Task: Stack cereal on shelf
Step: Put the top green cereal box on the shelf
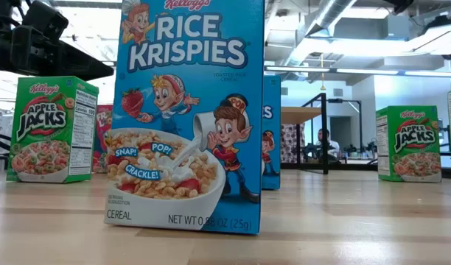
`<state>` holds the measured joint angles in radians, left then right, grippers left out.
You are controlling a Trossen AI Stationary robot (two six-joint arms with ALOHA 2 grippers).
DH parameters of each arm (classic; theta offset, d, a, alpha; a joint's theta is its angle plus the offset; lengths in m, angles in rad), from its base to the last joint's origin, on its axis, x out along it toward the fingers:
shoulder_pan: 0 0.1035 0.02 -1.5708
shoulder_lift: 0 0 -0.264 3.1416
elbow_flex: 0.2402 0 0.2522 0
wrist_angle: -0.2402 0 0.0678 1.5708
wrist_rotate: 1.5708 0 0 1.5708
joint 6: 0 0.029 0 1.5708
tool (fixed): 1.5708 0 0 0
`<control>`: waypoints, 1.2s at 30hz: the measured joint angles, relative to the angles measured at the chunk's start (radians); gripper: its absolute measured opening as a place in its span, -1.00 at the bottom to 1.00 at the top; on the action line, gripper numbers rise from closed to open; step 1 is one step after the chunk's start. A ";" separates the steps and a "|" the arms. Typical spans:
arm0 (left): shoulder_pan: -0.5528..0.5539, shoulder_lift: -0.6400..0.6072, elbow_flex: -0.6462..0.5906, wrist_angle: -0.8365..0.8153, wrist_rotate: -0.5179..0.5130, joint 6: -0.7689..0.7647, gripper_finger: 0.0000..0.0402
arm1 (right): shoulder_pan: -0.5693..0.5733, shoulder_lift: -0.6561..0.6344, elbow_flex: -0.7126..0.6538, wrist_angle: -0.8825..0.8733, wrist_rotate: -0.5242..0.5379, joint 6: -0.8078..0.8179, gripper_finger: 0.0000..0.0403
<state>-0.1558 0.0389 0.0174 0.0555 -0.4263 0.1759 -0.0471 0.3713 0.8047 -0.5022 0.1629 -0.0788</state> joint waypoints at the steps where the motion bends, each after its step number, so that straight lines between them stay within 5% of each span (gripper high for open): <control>1: 0.000 0.000 0.000 0.000 0.000 0.000 -1.00 | 0.000 0.026 0.033 -0.053 0.000 0.012 0.30; 10: 0.000 0.000 0.000 0.000 0.000 0.000 -1.00 | 0.000 0.212 0.224 -0.375 0.000 0.114 0.30; 22: 0.000 0.000 0.000 0.000 0.000 0.000 -1.00 | 0.000 0.390 0.282 -0.725 -0.003 0.247 0.30; 36: 0.000 0.000 0.000 0.000 0.000 0.000 -1.00 | 0.001 0.586 0.283 -0.803 -0.006 0.247 0.30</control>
<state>-0.1558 0.0389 0.0174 0.0555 -0.4261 0.1761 -0.0463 0.9577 1.0874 -1.3056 0.1566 0.1684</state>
